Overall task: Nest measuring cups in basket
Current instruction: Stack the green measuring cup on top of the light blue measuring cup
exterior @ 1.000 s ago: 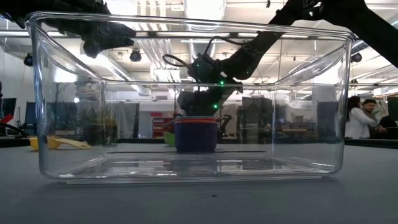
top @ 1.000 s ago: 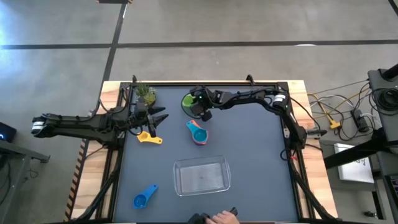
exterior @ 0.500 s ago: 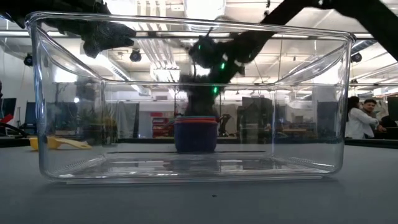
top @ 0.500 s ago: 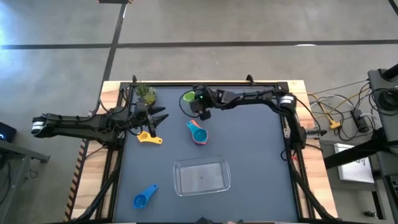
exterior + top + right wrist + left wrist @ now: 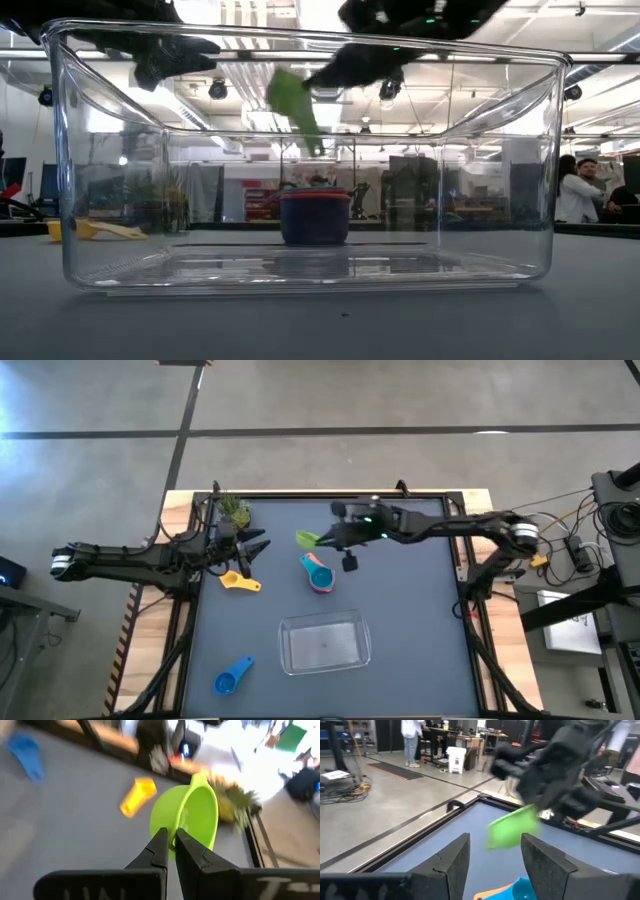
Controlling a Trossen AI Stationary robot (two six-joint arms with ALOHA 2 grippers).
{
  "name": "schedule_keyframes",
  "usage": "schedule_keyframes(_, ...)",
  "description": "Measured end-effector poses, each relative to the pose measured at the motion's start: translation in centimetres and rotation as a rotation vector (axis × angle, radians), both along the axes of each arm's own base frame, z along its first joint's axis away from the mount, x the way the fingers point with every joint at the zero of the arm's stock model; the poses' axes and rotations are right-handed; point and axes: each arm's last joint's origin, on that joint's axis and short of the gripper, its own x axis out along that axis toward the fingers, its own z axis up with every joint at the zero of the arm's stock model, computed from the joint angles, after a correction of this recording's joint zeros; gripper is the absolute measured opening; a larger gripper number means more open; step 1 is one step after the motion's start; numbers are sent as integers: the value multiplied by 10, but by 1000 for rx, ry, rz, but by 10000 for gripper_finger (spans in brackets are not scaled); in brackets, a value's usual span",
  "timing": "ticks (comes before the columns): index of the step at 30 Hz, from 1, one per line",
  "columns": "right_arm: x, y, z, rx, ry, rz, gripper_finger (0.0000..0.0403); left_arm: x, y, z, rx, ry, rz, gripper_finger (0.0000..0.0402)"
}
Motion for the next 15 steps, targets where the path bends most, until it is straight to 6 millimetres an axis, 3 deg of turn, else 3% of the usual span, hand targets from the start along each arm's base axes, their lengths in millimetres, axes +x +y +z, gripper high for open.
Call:
schedule_keyframes(8,-47,32,-17,100,-319,81,9,7,1,-3,-5,7,17,161)
schedule_keyframes(15,-65,53,-23,134,-520,155,9,25,2,-9,-5,-5,15,161)
